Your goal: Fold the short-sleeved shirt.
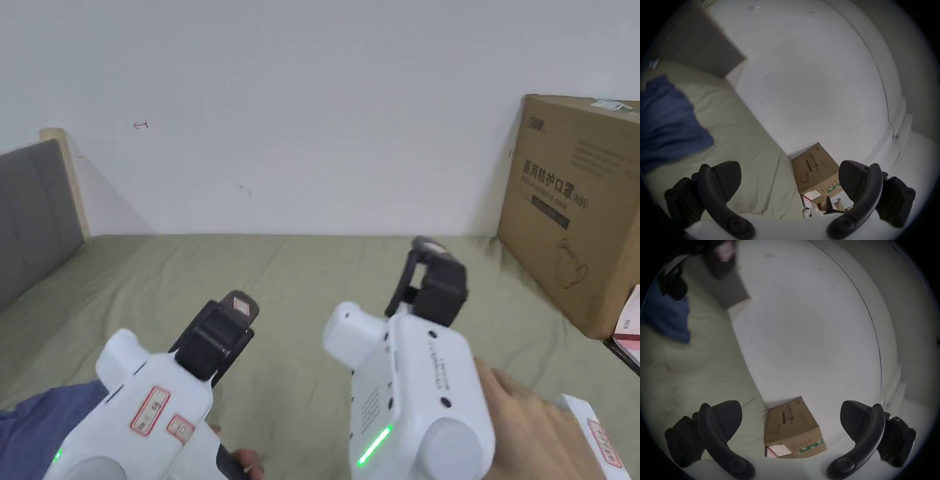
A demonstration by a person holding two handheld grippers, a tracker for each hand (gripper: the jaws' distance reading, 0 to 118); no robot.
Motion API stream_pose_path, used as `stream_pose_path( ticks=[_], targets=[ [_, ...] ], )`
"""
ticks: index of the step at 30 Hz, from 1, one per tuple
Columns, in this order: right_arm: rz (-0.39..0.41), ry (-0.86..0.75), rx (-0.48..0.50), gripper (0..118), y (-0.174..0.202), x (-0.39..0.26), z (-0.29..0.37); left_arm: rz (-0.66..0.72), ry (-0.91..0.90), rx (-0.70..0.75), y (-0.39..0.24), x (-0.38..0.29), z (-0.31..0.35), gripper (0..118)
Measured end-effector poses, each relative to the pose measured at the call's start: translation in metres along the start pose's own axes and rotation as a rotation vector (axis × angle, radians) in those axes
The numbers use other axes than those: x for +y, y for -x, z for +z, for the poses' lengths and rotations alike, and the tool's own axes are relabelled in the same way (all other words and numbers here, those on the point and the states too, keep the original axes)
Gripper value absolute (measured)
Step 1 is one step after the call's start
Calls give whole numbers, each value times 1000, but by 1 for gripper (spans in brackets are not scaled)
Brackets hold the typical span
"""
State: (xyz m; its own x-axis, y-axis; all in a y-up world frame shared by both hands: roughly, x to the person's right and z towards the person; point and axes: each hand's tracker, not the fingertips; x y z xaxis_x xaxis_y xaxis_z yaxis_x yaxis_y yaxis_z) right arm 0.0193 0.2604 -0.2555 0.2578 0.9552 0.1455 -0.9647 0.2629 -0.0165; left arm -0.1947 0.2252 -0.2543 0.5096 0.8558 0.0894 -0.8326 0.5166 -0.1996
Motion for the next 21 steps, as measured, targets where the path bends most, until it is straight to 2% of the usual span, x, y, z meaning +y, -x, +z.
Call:
stream_pose_path(
  ticks=[3, 5, 6, 7, 8, 10, 12, 14, 16, 17, 18, 20, 21],
  targets=[
    [-58, 14, 113, 118, 8, 2, 1, -144, -31, 88, 4, -5, 3, 118],
    [-100, 26, 134, 118, 8, 0, 0, -136, -31, 75, -6, -2, 2, 118],
    [-174, 39, 146, 118, 3, -2, -2, -147, -31, 64, -11, 2, 1, 118],
    [-292, 64, 172, 118, -8, -4, -6, -192, -34, 47, -20, 6, -1, 118],
    [-449, 95, 209, 118, -18, -6, -10, -278, -37, 68, -32, 10, -3, 118],
    [-826, 173, 298, 118, -45, -25, -19, -517, -32, 122, -58, 11, -8, 118],
    [-1107, 195, 331, 118, -57, -49, -24, -788, -35, 170, -83, 1, -9, 118],
    [-1322, 228, 241, 118, -59, -75, -20, -1083, -43, 213, -103, -19, -9, 118],
    [-1462, 285, 143, 118, -55, -92, -15, -1255, -42, 198, -106, -39, -6, 118],
    [-1496, 294, 144, 118, -51, -97, -11, -1296, -18, 190, -106, -48, -5, 118],
    [-1514, 304, 145, 118, -48, -98, -8, -1274, 22, 159, -106, -52, -4, 118],
    [-1471, 296, 164, 118, -43, -98, -6, -1156, 114, 75, -101, -50, -4, 118],
    [-1397, 289, 166, 118, -41, -94, -5, -1122, 141, 72, -100, -49, -5, 118]
  ],
)
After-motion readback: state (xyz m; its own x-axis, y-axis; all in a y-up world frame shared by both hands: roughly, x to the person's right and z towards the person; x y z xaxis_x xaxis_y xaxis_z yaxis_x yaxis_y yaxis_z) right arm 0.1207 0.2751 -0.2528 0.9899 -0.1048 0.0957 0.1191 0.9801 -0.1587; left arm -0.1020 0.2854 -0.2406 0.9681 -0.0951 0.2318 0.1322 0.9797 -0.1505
